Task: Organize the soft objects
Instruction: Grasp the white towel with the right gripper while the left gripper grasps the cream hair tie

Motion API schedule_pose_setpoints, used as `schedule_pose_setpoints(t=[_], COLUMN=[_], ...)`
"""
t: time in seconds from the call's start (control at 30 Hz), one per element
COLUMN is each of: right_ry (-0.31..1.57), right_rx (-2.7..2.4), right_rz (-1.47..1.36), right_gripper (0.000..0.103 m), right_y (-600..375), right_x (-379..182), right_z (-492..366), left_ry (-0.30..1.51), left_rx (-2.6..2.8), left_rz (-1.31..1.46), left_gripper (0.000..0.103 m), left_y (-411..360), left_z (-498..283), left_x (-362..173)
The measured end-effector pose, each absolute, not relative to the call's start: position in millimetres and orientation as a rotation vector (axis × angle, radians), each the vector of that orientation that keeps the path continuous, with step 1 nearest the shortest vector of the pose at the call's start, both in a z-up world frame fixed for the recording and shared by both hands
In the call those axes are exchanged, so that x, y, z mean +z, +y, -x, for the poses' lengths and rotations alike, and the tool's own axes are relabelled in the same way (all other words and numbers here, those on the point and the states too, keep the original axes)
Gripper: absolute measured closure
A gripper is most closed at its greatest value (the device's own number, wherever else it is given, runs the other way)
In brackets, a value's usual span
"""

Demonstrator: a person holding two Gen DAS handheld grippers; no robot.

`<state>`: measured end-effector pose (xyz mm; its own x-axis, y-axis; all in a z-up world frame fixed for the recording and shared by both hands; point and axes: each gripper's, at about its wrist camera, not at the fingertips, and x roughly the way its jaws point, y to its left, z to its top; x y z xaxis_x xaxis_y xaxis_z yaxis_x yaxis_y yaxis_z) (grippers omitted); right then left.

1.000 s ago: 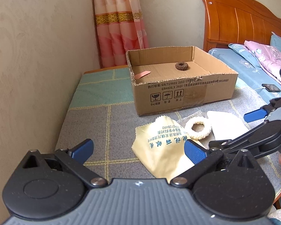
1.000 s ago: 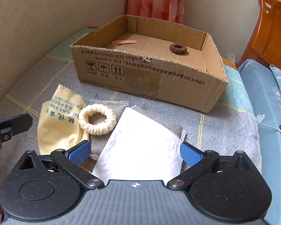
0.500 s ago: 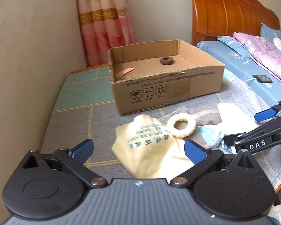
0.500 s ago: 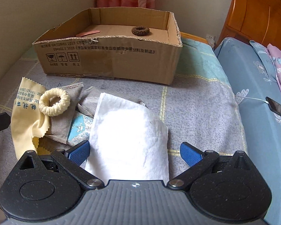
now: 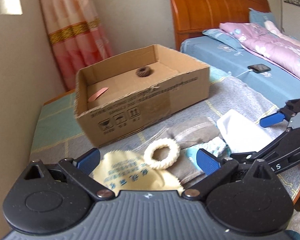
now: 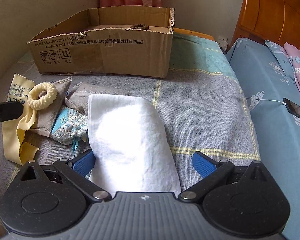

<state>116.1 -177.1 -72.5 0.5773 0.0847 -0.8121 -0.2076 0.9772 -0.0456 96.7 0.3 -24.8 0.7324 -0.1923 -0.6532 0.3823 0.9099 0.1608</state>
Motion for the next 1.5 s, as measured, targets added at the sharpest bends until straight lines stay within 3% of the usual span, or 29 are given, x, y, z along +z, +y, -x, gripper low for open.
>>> schedule_pose_setpoints(t=[0.27, 0.5, 0.67, 1.13, 1.3, 1.5], right_ry=[0.914, 0.904, 0.896, 0.896, 0.898, 0.891], right_rx=[0.200, 0.212, 0.216, 0.273, 0.292, 0.305], right_rz=[0.151, 0.154, 0.155, 0.189, 0.169, 0.158], right_gripper=[0.000, 0.000, 0.000, 0.002, 0.016, 0.040], right_y=[-179.4, -181.4, -182.3, -178.2, -179.6, -183.9], right_x=[-73.7, -74.4, -75.0, -70.5, -65.6, -55.9], right_z=[-113.5, -112.0, -111.4, -112.6, -114.0, -109.7], left_ry=[0.724, 0.734, 0.763, 0.769, 0.765, 0.764], left_rx=[-0.379, -0.356, -0.368, -0.365, -0.363, -0.363], left_rz=[-0.269, -0.249, -0.242, -0.216, -0.211, -0.213], left_gripper=[0.029, 0.036, 0.056, 0.058, 0.058, 0.059], left_y=[-13.2, -11.9, -15.1, -14.1, -13.0, -13.4], left_z=[-110.7, -112.8, -115.5, -116.0, -116.0, -114.5], left_x=[-36.6, -43.4, -48.1, -49.3, -48.1, -46.2])
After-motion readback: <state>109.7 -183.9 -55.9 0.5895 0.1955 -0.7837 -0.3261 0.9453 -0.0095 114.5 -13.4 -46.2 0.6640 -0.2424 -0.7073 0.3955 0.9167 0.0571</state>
